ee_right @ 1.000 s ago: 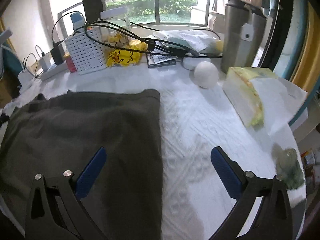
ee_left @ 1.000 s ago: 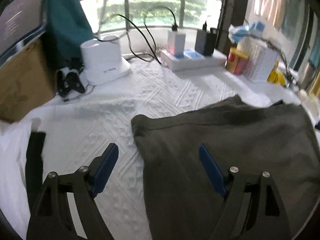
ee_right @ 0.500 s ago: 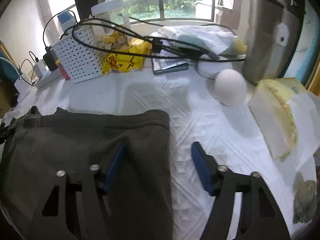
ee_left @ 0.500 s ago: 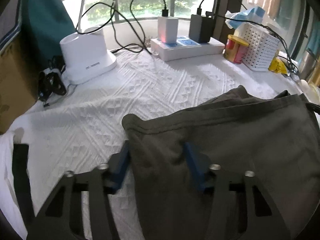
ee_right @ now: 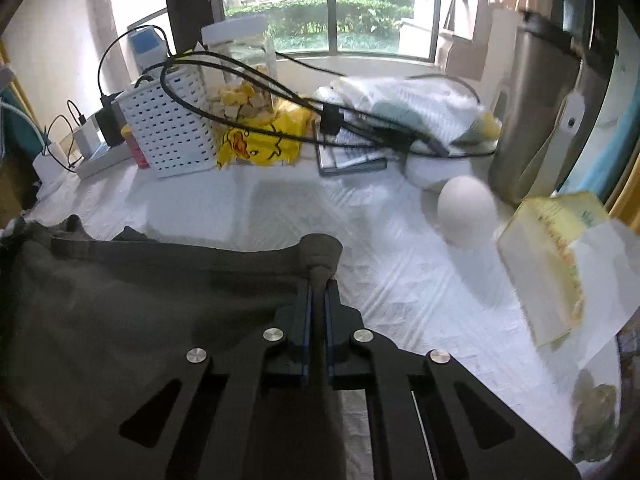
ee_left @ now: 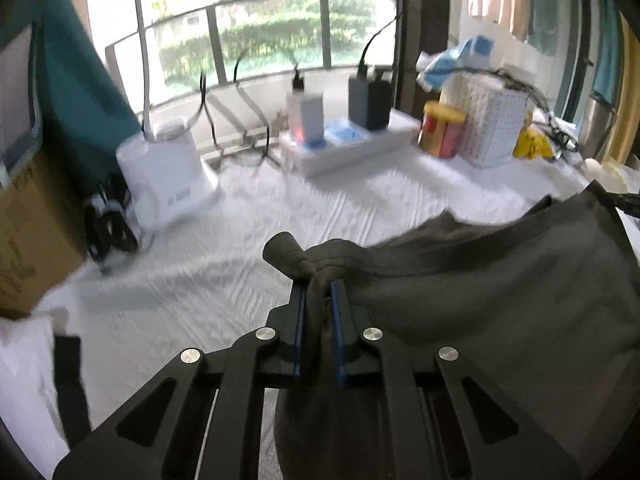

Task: Fold small clothes
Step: 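Grasp the folded shirt edge with both grippers, then lift the held edge with both grippers and fold it over the shirt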

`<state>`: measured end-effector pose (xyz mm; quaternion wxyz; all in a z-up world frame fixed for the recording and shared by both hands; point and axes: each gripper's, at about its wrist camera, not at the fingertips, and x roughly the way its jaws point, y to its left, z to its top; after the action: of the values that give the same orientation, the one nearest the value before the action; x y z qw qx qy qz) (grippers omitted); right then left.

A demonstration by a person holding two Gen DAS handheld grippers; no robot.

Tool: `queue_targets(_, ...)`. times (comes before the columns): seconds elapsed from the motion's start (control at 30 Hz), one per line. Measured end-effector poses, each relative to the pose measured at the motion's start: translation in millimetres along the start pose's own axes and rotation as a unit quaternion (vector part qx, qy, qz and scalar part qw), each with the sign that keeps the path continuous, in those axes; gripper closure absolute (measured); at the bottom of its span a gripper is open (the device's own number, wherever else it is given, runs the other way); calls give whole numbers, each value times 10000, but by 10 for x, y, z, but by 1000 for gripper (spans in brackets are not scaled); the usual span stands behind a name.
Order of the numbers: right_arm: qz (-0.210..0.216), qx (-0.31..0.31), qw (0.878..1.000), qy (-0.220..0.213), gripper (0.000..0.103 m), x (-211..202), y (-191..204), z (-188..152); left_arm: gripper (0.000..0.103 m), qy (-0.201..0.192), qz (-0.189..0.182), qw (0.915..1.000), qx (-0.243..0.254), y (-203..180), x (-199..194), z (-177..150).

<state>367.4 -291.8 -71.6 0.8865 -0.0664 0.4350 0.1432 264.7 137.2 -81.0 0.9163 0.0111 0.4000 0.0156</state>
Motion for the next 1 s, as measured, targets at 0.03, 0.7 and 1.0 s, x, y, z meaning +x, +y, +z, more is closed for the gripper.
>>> queue_targets(0.03,-65,-68,9999,-32,100,-22,22,15,90,-64,-9,10000,4,-17,-47,40)
queue_targets(0.7,-103,100,9999,-56,100,-5,-94,146,90,-238,-27,9996,-139,16,-56,214)
queue_targets(1.0,114,346,9991,206,89,281,-196,116,83,292,-299,9983,-410,202,339,106)
